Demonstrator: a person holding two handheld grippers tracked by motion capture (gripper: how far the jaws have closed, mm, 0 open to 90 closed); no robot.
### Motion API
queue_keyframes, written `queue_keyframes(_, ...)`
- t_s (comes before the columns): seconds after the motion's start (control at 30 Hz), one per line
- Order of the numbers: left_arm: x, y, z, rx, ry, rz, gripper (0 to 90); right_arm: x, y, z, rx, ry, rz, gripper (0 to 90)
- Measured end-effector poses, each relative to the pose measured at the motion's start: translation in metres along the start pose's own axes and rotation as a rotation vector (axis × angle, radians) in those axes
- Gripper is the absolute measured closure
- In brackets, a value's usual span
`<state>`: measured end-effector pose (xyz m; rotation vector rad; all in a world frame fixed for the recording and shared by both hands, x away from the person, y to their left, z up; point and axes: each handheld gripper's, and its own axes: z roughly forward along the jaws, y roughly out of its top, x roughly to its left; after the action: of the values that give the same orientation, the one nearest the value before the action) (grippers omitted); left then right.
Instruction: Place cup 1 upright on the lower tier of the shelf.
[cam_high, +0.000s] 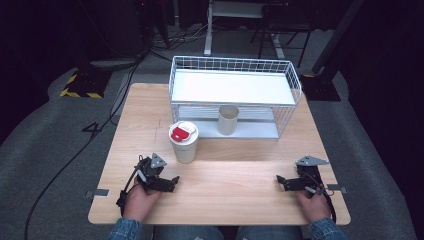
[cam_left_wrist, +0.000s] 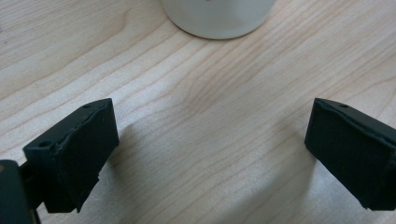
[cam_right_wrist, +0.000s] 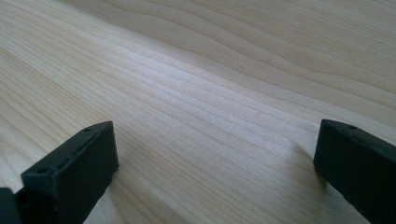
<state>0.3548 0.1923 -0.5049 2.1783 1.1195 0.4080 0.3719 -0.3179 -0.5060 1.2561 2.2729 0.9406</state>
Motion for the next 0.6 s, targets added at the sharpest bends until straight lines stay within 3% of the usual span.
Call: queue_keyframes(0.6,0.0049,0.0037,0.0025,-0.005,-0.006,0.005,6.4,0.0,-0.0001,0.0,0.0,0.0,-0.001,0.0)
